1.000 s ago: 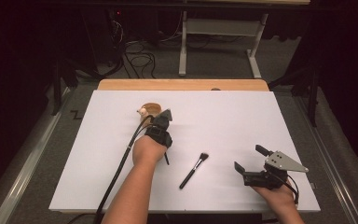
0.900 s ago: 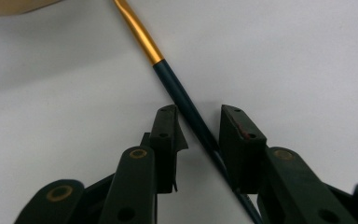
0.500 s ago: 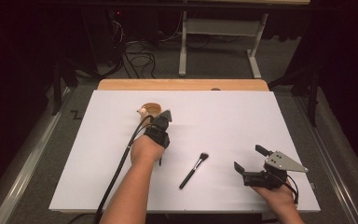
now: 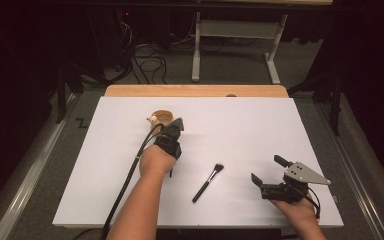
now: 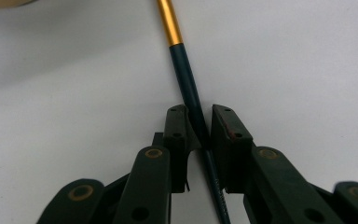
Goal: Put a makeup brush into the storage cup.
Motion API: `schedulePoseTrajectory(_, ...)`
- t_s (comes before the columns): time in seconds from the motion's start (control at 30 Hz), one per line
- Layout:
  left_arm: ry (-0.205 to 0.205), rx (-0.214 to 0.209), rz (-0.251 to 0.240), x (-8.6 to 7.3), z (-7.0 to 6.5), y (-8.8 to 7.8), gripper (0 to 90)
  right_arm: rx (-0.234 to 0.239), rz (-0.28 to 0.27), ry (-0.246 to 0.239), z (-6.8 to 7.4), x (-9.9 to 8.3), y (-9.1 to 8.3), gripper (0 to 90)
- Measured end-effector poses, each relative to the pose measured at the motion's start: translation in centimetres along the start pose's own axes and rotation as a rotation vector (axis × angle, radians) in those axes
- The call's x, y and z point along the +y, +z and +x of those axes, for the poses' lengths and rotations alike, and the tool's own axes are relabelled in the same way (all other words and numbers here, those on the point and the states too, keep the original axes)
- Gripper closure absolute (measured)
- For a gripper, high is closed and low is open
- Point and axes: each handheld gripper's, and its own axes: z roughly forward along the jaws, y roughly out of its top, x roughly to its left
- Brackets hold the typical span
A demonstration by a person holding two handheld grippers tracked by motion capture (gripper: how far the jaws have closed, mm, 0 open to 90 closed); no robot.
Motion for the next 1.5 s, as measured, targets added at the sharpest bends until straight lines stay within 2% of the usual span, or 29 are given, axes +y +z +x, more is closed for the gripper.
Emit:
schedulePoseTrajectory(0.6,0.046,0.016,-0.015,-0.24,0.01,0.02,82.7,-0.003,-0.001,-0.002,0.04,-0.01,0.03,0.9)
schedulePoseTrajectory(1.5,0.116,0.033,-0.055,-0.73,-0.39,-0.06,83.6,-0.003,-0.007,-0.001,0.1,0.07,-0.15,0.9)
